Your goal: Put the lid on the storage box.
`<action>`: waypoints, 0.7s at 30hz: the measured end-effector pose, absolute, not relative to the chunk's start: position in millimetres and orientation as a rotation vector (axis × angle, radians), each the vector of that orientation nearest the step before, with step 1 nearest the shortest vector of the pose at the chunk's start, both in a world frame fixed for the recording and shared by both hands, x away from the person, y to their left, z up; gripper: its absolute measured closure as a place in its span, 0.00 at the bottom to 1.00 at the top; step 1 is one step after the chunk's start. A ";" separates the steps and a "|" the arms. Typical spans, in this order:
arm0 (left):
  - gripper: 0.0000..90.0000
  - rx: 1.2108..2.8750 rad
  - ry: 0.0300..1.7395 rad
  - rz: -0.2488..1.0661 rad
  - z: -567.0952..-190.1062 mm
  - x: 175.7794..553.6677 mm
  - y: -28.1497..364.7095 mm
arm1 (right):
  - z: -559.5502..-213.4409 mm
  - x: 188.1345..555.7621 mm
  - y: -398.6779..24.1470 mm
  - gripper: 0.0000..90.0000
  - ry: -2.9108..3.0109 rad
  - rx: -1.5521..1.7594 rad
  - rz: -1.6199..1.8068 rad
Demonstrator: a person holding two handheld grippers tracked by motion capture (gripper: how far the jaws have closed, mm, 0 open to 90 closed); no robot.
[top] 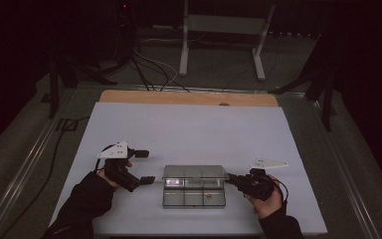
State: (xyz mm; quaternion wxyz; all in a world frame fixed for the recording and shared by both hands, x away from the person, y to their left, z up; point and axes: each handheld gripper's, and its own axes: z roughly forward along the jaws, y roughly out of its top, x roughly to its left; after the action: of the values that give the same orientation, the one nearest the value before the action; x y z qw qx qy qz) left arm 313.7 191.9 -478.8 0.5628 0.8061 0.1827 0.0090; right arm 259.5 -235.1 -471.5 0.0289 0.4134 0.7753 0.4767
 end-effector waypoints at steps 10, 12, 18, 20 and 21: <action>0.02 1.862 0.443 0.002 -477.2 314.3 195.0 | -477.7 253.5 -234.7 1.00 2.426 1.270 1.457; 0.02 1.861 0.445 -0.002 -477.4 314.5 195.1 | -478.6 252.3 -235.2 1.00 2.431 1.272 1.450; 0.02 1.856 0.446 -0.007 -477.4 314.9 195.2 | -482.6 247.8 -237.0 1.00 2.447 1.262 1.388; 0.02 1.859 0.444 -0.008 -477.8 314.9 194.7 | -483.8 246.8 -237.0 1.00 2.454 1.259 1.366; 0.02 1.860 0.442 -0.009 -478.0 314.9 194.5 | -484.3 246.5 -236.9 1.00 2.456 1.252 1.352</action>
State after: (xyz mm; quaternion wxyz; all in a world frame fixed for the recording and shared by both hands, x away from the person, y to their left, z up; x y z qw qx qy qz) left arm 314.9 194.5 -478.0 0.5770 0.7946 0.1891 -0.0037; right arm 246.5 -236.9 -484.3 0.0354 0.4074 0.7994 0.4401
